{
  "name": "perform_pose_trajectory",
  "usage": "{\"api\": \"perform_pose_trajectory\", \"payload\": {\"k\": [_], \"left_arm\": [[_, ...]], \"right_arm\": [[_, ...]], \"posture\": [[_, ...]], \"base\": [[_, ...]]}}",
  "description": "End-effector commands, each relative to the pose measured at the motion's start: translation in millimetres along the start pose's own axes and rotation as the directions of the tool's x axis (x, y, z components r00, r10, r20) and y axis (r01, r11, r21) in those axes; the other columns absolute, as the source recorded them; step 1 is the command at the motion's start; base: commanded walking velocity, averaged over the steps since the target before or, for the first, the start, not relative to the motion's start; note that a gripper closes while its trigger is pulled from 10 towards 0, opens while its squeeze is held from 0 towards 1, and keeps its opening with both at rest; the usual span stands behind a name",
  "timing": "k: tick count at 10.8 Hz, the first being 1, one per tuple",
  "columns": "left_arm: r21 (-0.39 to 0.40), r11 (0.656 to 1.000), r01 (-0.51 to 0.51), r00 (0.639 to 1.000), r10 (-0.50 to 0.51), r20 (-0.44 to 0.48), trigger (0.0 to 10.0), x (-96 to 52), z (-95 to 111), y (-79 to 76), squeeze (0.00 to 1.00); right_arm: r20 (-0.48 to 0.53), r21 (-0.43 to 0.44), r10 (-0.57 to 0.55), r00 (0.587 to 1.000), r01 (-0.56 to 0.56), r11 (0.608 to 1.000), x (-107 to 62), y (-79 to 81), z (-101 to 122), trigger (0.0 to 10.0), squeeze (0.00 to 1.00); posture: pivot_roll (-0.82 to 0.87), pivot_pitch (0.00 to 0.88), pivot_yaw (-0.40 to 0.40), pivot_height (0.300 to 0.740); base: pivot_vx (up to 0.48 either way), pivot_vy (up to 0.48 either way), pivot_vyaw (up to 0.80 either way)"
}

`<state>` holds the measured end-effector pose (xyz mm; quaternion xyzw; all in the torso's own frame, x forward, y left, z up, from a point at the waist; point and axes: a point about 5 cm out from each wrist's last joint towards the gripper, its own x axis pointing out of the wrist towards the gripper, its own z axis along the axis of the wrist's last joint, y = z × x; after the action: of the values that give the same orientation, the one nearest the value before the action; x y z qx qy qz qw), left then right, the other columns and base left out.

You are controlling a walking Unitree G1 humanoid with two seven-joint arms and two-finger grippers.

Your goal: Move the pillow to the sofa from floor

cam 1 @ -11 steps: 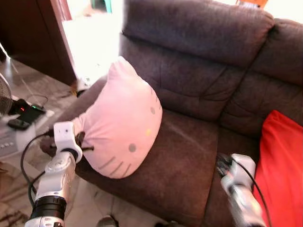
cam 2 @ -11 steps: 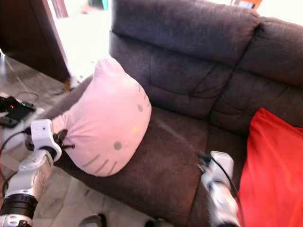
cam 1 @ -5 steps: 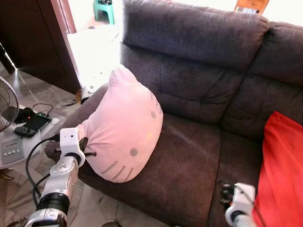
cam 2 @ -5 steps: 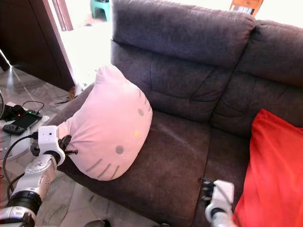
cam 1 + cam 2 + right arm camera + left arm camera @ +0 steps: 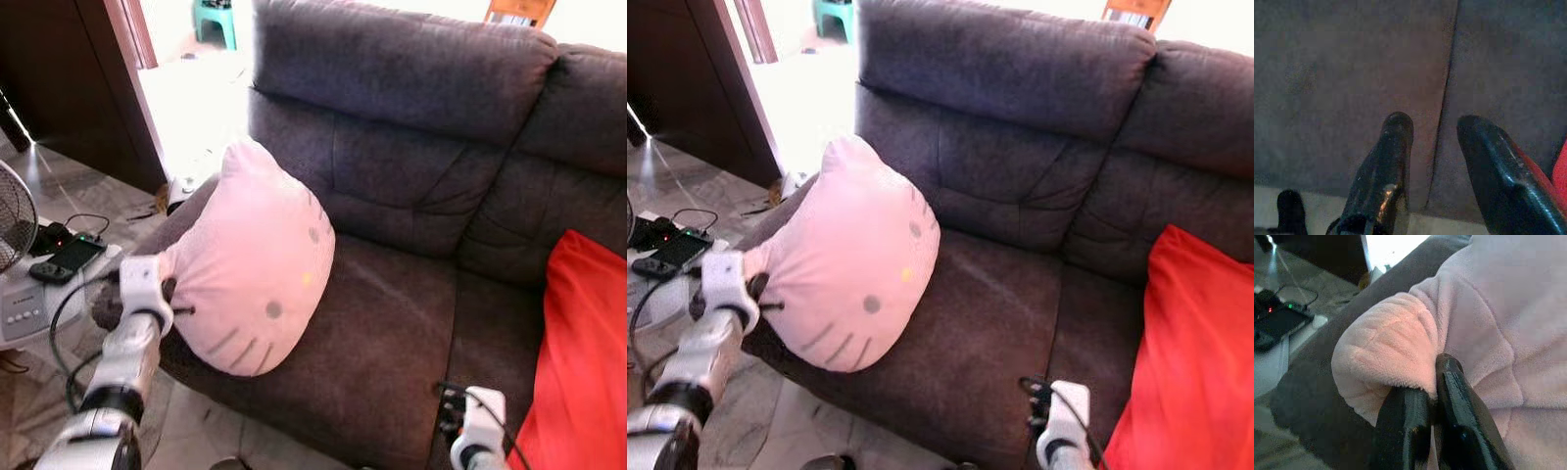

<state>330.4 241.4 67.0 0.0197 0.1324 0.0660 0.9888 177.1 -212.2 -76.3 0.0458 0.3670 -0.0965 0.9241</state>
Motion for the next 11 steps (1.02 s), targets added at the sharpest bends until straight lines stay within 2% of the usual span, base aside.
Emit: {"api": "perform_pose_trajectory", "payload": {"k": [1,2,3,4,9,11], "left_arm": [[0.027,0.999,-0.023,1.000,0.023,0.022,10.0,0.5,4.8,9.7,0.00],[0.040,0.999,-0.014,1.000,0.013,0.017,10.0,0.6,3.2,7.8,0.00],[0.040,0.999,-0.005,1.000,0.005,0.007,10.0,0.2,-0.9,5.1,0.14],[0.046,0.999,-0.005,1.000,0.005,-0.001,10.0,-0.3,-4.0,4.2,1.00],[0.056,0.998,0.002,1.000,-0.002,-0.004,10.0,-2.8,-11.7,0.4,1.00],[0.066,0.998,-0.001,0.998,-0.003,0.056,10.0,-3.8,-4.0,1.7,1.00]], "right_arm": [[-0.040,-0.009,-0.002,0.999,0.002,1.000,-2.8,-0.8,-9.4,10.0,0.00],[-0.051,-0.013,0.002,0.999,-0.003,1.000,-3.4,0.4,-11.8,10.0,0.00],[-0.063,-0.014,0.005,0.998,-0.006,1.000,-3.6,1.8,-13.5,10.0,0.00],[-0.069,-0.018,0.007,0.998,-0.009,1.000,-3.5,2.3,-13.9,10.0,0.00],[-0.101,-0.026,0.003,0.995,-0.005,1.000,-6.0,-3.2,-20.3,10.0,0.00],[-0.117,-0.027,0.005,0.993,-0.008,1.000,-7.6,-1.8,-24.7,10.0,0.00]], "posture": [[0.10,0.071,-0.046,0.740],[0.10,0.070,-0.045,0.740],[0.10,0.068,-0.043,0.740],[0.10,0.064,-0.043,0.740],[0.10,0.038,-0.040,0.740],[0.10,0.030,-0.038,0.740]], "base": [[0.000,0.000,0.00],[0.000,0.000,0.00],[0.000,0.000,0.00],[0.000,0.000,0.00],[0.000,0.000,0.00],[0.000,0.000,0.00]]}}
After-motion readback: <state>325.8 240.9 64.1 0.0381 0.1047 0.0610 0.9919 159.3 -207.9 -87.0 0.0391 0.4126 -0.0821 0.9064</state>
